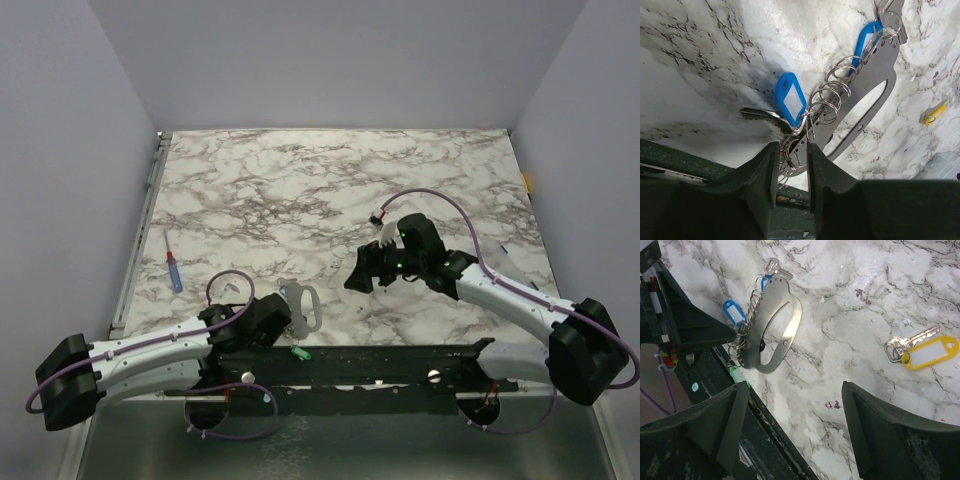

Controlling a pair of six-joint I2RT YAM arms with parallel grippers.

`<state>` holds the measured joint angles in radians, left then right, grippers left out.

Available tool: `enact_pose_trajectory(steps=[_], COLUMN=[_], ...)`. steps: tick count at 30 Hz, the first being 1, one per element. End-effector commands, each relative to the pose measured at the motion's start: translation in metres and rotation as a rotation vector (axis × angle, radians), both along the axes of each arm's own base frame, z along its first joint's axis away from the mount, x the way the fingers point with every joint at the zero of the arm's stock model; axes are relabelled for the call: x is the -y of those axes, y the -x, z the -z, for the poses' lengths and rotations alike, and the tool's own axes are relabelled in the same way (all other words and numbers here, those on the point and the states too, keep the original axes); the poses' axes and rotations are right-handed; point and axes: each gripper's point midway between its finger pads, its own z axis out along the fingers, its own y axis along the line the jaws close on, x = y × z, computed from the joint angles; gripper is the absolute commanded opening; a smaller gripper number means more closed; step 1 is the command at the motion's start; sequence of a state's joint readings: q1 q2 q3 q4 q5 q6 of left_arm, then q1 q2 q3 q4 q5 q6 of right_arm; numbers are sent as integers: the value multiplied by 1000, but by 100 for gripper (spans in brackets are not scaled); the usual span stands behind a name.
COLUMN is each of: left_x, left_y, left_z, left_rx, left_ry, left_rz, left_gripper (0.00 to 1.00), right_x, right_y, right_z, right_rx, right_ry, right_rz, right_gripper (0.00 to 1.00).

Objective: Put the keys on the keyring

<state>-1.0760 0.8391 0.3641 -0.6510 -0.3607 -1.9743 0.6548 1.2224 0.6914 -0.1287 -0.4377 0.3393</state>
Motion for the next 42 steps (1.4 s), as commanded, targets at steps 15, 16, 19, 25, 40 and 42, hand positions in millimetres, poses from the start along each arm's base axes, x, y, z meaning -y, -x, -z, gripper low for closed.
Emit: enact_pose_trajectory(steps=[15, 16, 19, 25, 40, 42], left_x=[17, 19, 24, 37, 37, 35], left_y=[-5, -8, -20, -47, -92, -100], left_z=[-10, -14, -32, -79, -140, -152], left_rx=[28, 45, 120, 316, 454, 468], left_ry=[-7, -9, -18, -55, -79, -65], left_rz=[77, 83, 108, 192, 199, 191], left_gripper=[0, 0, 0, 0, 0, 0], right_x=[3, 3, 3, 2, -18, -21], right_y=[3, 2, 1, -1, 0, -3], right_z=[0, -1, -4, -20, -93, -94], right_rx=[17, 20, 28, 72, 326, 321], right_ry=[-1, -1, 1, -23, -253, -246], right_rz=[5, 6, 6, -2, -119, -127], right_gripper=[84, 84, 84, 84, 83, 83])
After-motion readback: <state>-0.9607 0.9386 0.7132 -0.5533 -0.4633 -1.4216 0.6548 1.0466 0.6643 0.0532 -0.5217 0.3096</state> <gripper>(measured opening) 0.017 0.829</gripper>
